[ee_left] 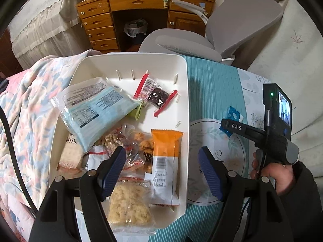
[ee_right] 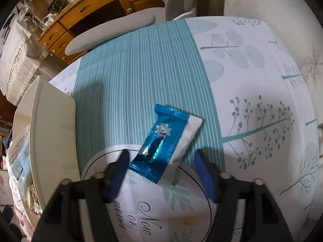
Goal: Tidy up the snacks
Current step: 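Move the right tool to the blue wrapper and grasp it, then carry the blue wrapper into the white tray and open the right tool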
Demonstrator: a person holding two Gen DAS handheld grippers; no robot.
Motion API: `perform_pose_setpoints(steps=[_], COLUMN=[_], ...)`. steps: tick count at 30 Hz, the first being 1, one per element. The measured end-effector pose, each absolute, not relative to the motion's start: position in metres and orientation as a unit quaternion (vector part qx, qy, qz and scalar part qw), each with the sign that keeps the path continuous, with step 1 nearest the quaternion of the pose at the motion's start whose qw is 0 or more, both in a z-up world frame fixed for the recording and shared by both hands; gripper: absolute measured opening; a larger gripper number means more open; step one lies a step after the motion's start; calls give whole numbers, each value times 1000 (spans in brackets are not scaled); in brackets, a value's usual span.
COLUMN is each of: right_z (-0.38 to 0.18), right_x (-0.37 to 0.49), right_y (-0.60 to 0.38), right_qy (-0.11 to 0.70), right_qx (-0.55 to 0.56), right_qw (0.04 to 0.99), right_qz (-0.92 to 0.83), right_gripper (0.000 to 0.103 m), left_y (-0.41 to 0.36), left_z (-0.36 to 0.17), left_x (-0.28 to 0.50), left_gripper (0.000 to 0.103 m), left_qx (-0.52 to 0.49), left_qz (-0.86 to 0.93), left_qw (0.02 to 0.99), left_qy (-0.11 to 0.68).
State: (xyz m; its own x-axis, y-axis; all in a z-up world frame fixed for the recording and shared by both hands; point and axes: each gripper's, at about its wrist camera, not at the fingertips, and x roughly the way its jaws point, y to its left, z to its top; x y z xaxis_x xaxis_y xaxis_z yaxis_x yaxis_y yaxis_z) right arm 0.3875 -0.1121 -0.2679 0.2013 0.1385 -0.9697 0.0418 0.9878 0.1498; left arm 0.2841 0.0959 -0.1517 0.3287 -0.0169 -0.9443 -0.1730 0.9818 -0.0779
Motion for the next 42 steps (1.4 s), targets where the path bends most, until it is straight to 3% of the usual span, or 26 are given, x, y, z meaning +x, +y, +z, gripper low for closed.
perform_pose_setpoints(steps=[5,9,19,35,40,42], right_z=[-267,-268,-235,-152,-152,-151], right_x=[388,387,351,258,241,232], right_y=[-113,-115,-104,-4,18,21], right_qy=[630,639,653,597,577,570], right_qx=[66,72,132,158,160,160], right_qw=[772,763,738,759,775,783], right_qz=[46,62,104,205,203,191], right_gripper=[40,37,36,37,41,64], left_y=[100,104,125,189,217,225], left_z=[-152,-150,-136,-92,-83,-79], left_x=[274,264,232,157,126,114], left_gripper=[73,73,73,73,73,73], left_qx=[-90,-98,-109,-114,-130,-133], left_qz=[52,53,44,-2,-4,-5], left_qw=[809,808,811,841,848,850], left_qy=[578,578,573,529,515,509])
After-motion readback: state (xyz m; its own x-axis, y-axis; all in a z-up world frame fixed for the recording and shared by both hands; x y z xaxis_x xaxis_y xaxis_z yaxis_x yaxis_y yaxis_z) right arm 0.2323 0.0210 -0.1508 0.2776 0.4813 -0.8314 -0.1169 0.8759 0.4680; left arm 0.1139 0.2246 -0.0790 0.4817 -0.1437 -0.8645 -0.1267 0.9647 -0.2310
